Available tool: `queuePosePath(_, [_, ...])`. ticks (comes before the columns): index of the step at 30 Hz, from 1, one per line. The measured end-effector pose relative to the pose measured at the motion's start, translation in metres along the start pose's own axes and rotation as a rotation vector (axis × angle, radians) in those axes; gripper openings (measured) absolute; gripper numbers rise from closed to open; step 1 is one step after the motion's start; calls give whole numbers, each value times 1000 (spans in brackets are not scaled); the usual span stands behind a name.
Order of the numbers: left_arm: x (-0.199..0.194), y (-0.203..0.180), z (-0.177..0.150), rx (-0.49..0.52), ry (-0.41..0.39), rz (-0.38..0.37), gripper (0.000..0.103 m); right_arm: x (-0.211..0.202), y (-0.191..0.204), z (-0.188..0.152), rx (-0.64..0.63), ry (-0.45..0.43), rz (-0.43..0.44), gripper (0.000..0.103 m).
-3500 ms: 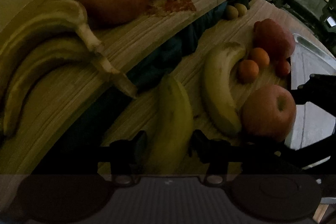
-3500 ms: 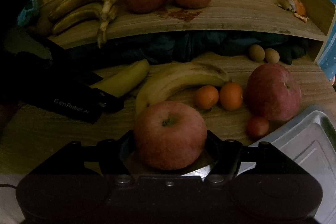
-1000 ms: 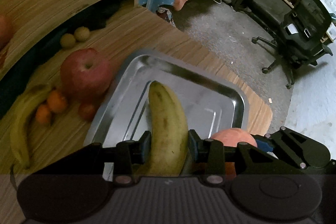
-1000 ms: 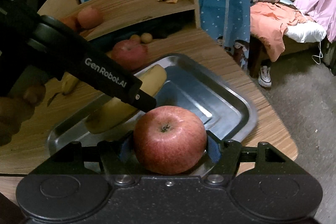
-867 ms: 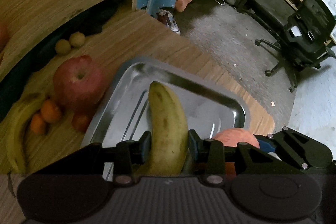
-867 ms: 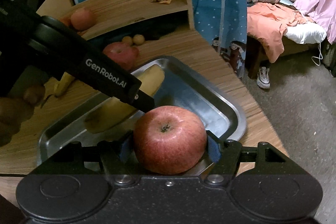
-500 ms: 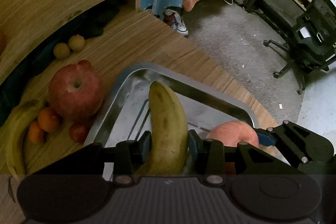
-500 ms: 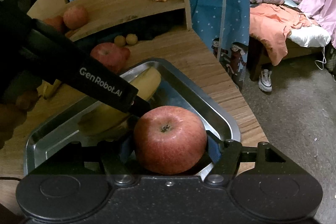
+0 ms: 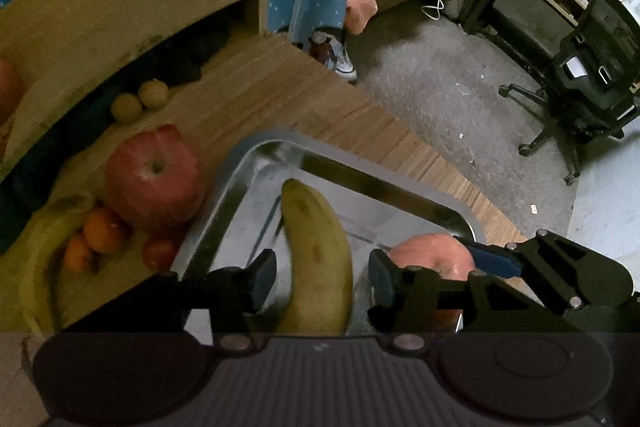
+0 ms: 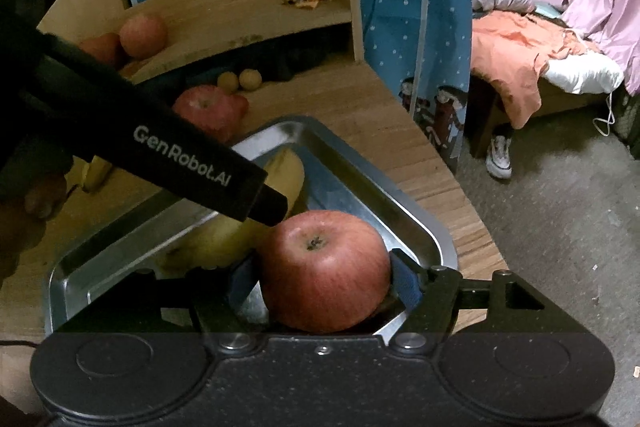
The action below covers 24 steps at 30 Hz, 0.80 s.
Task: Organize fruits
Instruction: 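Carry the apple in the right gripper and banana in the left gripper over the tray, then open the left gripper to drop the banana while the right gripper releases the apple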
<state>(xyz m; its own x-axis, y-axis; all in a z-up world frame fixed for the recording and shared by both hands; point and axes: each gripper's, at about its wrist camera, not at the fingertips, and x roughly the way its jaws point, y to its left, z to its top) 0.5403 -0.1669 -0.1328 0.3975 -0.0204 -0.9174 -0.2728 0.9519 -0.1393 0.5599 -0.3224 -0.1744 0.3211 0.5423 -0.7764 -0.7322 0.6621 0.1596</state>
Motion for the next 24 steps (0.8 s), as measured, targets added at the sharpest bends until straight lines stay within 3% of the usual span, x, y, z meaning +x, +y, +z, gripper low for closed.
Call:
queuePosePath(6, [-24, 6, -8, 15, -58, 16, 82, -21, 13, 1, 24, -50, -29, 84])
queuePosePath(12, [-52, 20, -21, 44, -118, 51, 94, -45, 34, 0, 34, -86, -47, 94])
queuePosePath(18, [-75, 44, -42, 43, -143, 84, 101, -61, 57, -7, 48, -79, -91, 102])
queuePosePath(24, [-87, 84, -69, 39, -120, 115, 103, -68, 76, -22, 94, -26, -133, 102])
